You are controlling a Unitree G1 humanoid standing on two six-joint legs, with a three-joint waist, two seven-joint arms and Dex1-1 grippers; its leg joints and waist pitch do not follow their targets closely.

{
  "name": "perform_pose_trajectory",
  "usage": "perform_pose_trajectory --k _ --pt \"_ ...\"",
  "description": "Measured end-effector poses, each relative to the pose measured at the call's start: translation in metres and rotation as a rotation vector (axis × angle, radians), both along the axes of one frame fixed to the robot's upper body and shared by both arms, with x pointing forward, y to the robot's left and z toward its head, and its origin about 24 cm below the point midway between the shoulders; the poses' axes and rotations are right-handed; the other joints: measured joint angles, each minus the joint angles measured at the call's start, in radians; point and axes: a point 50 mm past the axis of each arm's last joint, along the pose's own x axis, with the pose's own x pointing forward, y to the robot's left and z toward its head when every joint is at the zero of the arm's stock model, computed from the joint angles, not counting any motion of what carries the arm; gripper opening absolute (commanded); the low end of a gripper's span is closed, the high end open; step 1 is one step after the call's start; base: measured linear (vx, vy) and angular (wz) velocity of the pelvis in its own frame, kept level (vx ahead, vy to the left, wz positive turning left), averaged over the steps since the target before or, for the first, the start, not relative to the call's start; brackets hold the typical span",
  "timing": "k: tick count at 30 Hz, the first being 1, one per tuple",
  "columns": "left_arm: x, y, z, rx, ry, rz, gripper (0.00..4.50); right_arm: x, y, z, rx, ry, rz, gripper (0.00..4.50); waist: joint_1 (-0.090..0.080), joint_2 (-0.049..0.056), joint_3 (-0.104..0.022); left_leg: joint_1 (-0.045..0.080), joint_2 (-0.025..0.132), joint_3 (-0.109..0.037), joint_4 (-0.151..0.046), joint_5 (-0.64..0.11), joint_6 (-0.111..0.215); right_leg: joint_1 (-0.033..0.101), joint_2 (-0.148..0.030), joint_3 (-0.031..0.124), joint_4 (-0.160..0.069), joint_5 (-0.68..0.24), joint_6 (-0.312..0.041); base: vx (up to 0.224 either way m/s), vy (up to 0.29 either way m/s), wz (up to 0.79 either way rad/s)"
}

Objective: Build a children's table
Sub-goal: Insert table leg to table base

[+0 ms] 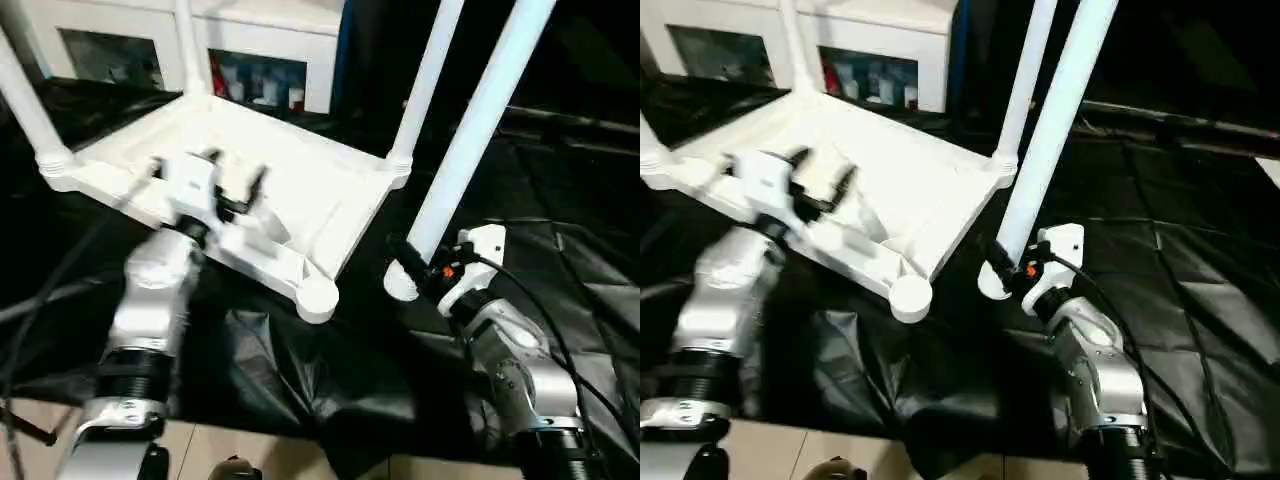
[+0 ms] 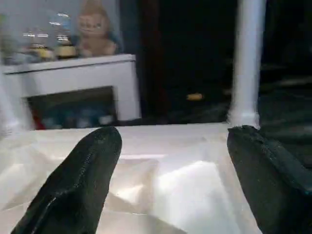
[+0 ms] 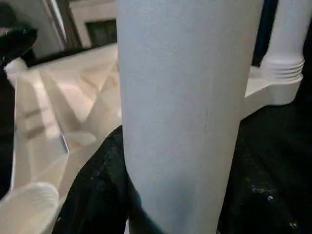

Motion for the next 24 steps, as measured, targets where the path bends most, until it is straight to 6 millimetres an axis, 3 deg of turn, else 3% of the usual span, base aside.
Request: perform_pose_trajectory --k 4,8,12,16,19,24 --pt "-0.003 -0.001 0.0 0.055 0.066 -0.187 3.94 -0.001 -0.002 0.001 -0.02 -0.004 0.03 1.91 -0.004 0.001 0.0 0.0 0.001 0.002 0.0 -0.003 0.005 -0.001 0.0 0.0 0.0 -0.001 -0.001 0.0 0.0 0.0" --pt "-0.018 0.005 0.004 0.255 0.15 -0.534 3.94 -0.002 -0.013 0.003 -0.074 0.008 0.079 1.91 -0.007 0.005 0.001 0.003 0.001 0.003 0.0 -0.005 -0.001 0.001 0.0 0.001 0.0 0.0 -0.002 0.0 0.0 0.0" --pt "-0.028 0.011 -0.007 0.425 0.267 -0.717 3.94 -0.004 -0.016 0.003 -0.1 0.017 0.147 1.91 -0.01 0.009 0.002 0.005 0.002 0.003 0.0 -0.003 -0.005 0.003 0.0 0.001 0.0 0.002 -0.003 0.0 0.0 0.0" --pt "-0.025 0.021 -0.015 0.618 0.406 -0.793 3.94 -0.006 -0.017 0.005 -0.141 0.013 0.215 1.91 -0.011 0.009 0.002 0.005 0.002 0.003 0.0 0.0 -0.006 0.003 0.0 0.001 0.001 0.003 -0.004 0.0 0.0 0.0" --pt "-0.01 0.024 -0.01 0.749 0.432 -0.785 3.6 -0.007 -0.015 0.005 -0.17 0.012 0.255 1.91 -0.009 0.016 0.003 0.005 0.002 0.003 0.001 0.0 -0.006 0.004 0.0 0.001 0.0 0.004 -0.004 0.0 0.0 0.0" --pt "0.006 0.013 -0.004 0.847 0.407 -0.782 3.18 -0.008 -0.011 0.003 -0.195 0.017 0.288 1.91 -0.01 0.019 0.002 0.004 0.003 0.004 0.0 0.0 -0.006 0.004 -0.001 0.0 0.0 0.004 -0.004 0.0 0.0 0.0"
